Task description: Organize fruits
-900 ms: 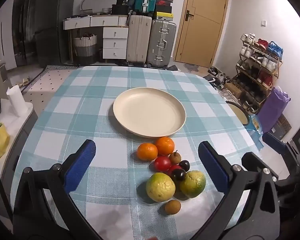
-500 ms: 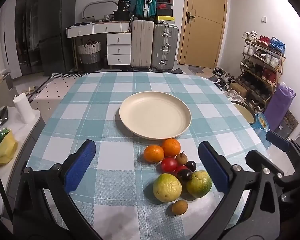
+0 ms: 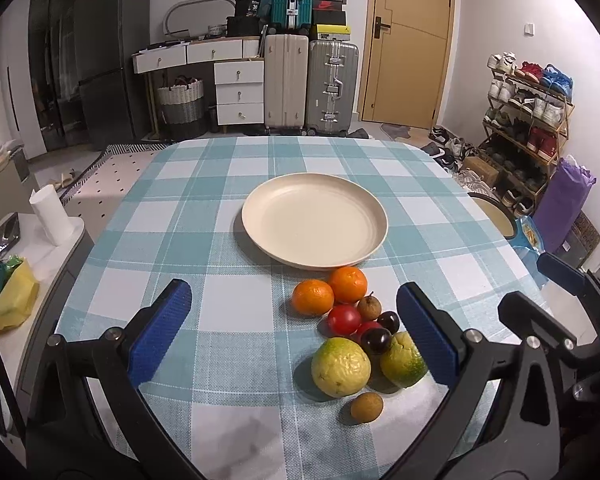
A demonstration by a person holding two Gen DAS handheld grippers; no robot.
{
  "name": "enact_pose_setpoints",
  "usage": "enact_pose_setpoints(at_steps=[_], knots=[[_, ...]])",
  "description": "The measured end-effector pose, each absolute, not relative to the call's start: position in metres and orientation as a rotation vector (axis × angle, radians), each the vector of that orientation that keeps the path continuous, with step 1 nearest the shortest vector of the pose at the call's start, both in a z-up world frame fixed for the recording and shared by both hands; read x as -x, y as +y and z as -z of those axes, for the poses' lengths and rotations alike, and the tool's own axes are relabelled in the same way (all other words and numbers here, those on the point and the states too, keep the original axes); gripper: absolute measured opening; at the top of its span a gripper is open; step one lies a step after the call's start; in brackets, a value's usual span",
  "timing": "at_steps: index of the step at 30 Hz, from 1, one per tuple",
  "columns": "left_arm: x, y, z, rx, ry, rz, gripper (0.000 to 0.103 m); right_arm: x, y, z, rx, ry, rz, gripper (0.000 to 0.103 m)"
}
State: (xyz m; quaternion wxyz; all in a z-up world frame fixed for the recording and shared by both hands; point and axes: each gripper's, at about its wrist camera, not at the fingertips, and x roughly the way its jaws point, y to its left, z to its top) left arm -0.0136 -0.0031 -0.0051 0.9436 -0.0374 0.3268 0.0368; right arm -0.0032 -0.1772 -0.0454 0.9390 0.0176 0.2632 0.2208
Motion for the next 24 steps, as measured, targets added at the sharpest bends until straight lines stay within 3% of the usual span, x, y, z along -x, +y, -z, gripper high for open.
enact_pose_setpoints(at_steps=[24], knots=[[0.0160, -0.0026, 0.0132, 0.090, 0.685, -0.064, 0.102, 0.0063, -0.1760, 0.0468, -0.038, 0.534, -0.462, 0.103]])
